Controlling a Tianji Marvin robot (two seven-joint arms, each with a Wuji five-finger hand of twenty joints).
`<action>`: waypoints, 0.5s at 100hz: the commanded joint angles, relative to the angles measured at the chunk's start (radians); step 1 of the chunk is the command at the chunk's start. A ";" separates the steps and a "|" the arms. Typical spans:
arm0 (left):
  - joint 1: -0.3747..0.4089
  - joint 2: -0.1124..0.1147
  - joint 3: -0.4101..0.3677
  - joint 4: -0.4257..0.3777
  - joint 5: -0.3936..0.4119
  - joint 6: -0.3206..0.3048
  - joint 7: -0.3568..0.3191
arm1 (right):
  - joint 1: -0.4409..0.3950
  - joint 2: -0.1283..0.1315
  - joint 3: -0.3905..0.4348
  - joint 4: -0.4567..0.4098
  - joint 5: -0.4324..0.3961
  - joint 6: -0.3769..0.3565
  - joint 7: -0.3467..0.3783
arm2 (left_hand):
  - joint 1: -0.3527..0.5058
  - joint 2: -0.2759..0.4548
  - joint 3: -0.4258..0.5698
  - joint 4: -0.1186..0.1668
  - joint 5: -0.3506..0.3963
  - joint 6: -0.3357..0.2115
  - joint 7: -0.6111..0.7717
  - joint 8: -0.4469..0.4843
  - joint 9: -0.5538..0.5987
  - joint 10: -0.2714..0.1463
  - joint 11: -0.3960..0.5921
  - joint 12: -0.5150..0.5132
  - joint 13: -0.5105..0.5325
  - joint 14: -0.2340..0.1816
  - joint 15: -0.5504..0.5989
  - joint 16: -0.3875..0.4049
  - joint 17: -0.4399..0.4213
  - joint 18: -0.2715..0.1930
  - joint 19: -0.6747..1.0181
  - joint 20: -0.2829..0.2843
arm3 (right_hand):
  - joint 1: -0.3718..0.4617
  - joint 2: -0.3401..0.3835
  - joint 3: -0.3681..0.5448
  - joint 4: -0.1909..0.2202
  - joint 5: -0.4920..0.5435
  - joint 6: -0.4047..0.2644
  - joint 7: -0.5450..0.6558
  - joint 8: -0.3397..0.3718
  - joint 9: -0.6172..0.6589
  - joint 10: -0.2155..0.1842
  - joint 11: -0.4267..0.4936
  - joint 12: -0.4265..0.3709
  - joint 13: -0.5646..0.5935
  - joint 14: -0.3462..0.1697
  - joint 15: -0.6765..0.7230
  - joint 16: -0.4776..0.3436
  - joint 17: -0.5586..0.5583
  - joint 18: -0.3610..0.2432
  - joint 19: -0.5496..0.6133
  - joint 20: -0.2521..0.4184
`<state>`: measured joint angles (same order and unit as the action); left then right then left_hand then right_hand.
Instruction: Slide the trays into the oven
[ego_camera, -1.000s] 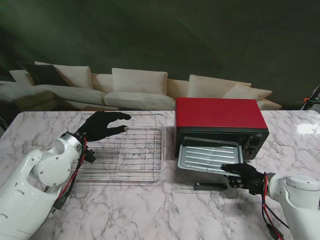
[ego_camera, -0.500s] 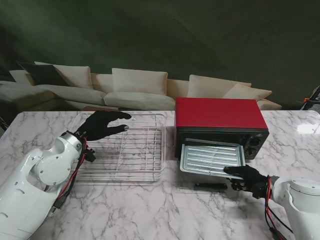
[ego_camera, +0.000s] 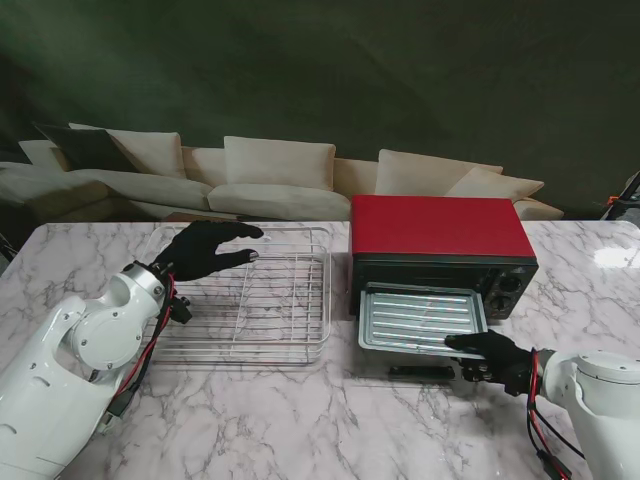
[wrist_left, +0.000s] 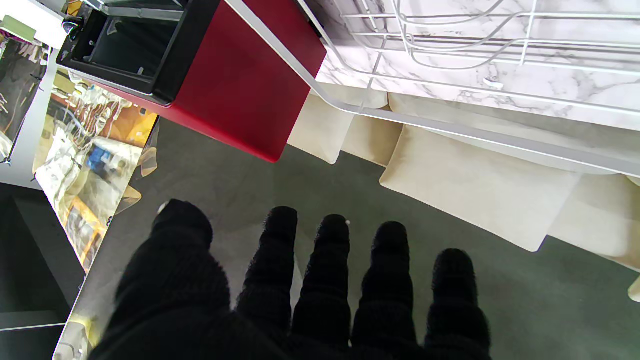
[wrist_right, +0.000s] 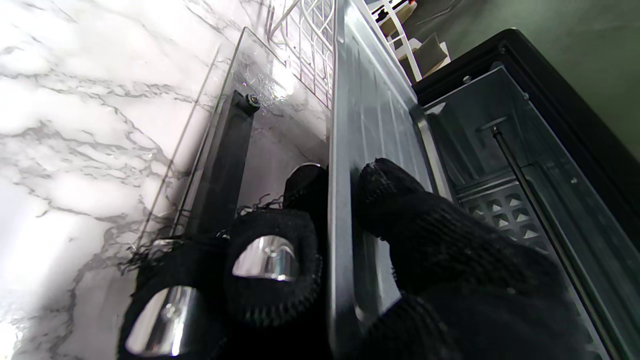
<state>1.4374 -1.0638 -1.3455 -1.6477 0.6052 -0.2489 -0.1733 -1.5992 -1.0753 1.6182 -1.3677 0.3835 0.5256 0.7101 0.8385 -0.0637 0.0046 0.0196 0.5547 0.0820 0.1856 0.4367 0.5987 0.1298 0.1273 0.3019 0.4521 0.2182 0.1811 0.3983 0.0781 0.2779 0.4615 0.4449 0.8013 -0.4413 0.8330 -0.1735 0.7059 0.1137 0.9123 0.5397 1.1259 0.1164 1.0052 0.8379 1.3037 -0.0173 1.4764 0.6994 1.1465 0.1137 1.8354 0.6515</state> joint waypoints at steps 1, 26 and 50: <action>0.000 0.000 0.004 0.003 0.001 0.005 -0.016 | 0.012 0.002 -0.006 0.002 -0.006 -0.002 0.010 | 0.027 0.041 -0.027 -0.016 0.024 0.012 0.004 0.009 0.014 0.003 0.003 0.004 0.013 0.003 0.004 0.011 -0.018 0.031 -0.011 0.015 | 0.042 0.054 0.041 0.058 0.035 -0.187 0.066 0.040 0.014 -0.023 0.081 0.023 0.016 -0.078 0.050 -0.004 0.063 -0.167 0.258 -0.012; 0.000 0.001 0.004 0.001 0.001 0.007 -0.020 | 0.022 0.007 -0.015 0.007 -0.013 -0.018 0.031 | 0.026 0.042 -0.028 -0.017 0.024 0.012 0.004 0.009 0.015 0.002 0.003 0.004 0.013 0.003 0.004 0.011 -0.019 0.033 -0.013 0.015 | 0.041 0.057 0.038 0.061 0.036 -0.194 0.064 0.044 0.013 -0.025 0.080 0.026 0.017 -0.078 0.050 -0.005 0.063 -0.168 0.258 -0.013; 0.001 0.002 0.003 0.000 0.003 0.007 -0.023 | 0.034 0.005 -0.008 0.027 -0.011 -0.026 0.030 | 0.025 0.042 -0.028 -0.017 0.024 0.012 0.004 0.009 0.016 0.003 0.003 0.004 0.013 0.003 0.003 0.011 -0.018 0.034 -0.015 0.015 | 0.039 0.058 0.036 0.062 0.041 -0.202 0.062 0.049 0.015 -0.026 0.079 0.029 0.017 -0.080 0.049 -0.007 0.063 -0.168 0.258 -0.015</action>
<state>1.4379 -1.0630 -1.3445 -1.6479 0.6064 -0.2451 -0.1804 -1.5770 -1.0670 1.6096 -1.3527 0.3710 0.5034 0.7365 0.8385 -0.0637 0.0045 0.0196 0.5547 0.0820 0.1856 0.4367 0.5987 0.1298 0.1273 0.3020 0.4521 0.2191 0.1811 0.3983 0.0779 0.2783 0.4604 0.4449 0.8003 -0.4413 0.8232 -0.1732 0.7055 0.1047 0.9120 0.5400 1.1259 0.1072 1.0084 0.8404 1.3037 -0.0257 1.4785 0.6990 1.1469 0.1054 1.8354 0.6483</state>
